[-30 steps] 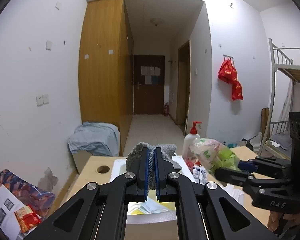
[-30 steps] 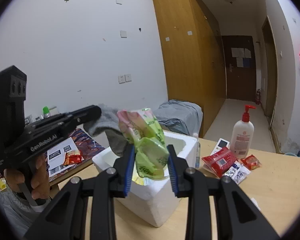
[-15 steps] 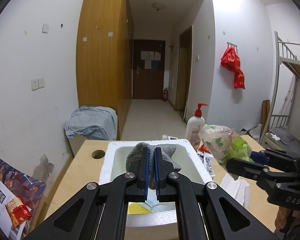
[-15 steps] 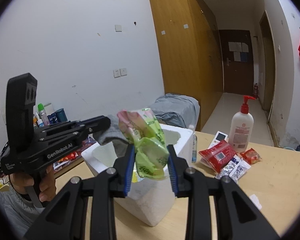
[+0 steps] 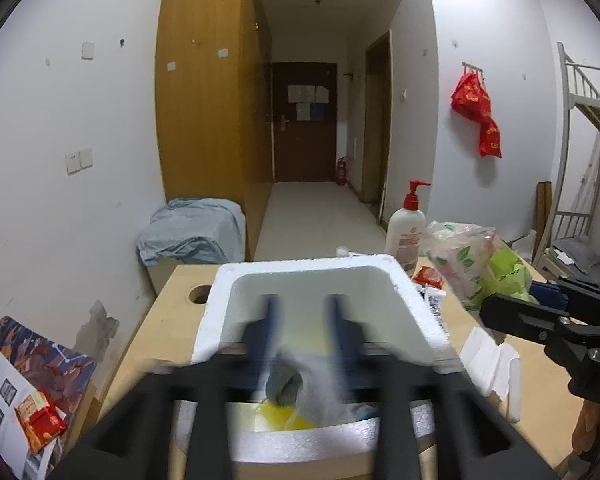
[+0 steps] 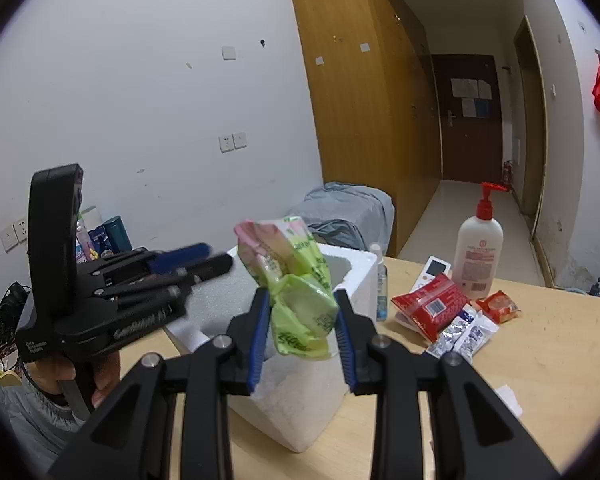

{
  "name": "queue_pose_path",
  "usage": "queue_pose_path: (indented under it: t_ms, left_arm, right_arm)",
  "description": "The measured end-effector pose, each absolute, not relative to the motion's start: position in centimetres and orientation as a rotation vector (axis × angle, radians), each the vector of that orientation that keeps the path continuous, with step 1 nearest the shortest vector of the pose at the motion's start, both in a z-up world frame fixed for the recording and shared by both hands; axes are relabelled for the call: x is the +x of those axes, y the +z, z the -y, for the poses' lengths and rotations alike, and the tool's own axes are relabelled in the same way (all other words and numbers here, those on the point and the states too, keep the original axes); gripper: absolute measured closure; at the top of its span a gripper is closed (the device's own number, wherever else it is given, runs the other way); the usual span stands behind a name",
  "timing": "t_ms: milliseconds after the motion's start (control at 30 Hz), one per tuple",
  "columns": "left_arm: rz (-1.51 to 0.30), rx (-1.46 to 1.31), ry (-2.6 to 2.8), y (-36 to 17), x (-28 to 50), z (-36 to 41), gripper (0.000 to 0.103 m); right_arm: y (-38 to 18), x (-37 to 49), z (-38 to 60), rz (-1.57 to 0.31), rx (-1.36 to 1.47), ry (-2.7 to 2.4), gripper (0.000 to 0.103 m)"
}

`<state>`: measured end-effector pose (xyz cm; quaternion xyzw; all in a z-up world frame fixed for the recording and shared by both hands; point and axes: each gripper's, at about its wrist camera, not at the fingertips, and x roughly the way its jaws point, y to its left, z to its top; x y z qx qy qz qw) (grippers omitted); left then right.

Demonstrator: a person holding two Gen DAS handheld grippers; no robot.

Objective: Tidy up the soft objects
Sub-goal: 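Lower the grey sock into the box and open the left gripper, then lower the green packet into the box and open the right gripper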

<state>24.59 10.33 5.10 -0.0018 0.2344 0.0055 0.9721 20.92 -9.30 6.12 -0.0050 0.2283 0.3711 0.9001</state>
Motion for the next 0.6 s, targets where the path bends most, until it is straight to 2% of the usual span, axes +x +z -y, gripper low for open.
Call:
queue_pose_path:
  t_ms: [33, 67, 367, 600]
  left_arm:
    - [-0.462, -0.011, 0.019, 5.1, 24.4, -10.5, 0.015]
    - [-0.433, -0.02, 0.03, 5.2, 23.9, -10.7, 0.011]
    - [-0.373, -0.045, 0.075, 5.7, 21.7, -12.6, 0.003]
    - [-0.317, -0.037, 0.116, 6.3, 18.9, -14.6, 0.0]
  right_arm:
    - [6.1, 20.9, 9.3, -0.473, -0.01, 0.766, 0.067]
    - [6.1, 21.0, 9.2, -0.475, -0.009, 0.765, 0.067]
    - [5.5, 21.6, 7.7, -0.503, -0.024, 0.757, 0.067]
    - [5.3, 21.7, 5.4, -0.51, -0.037, 0.781, 0.068]
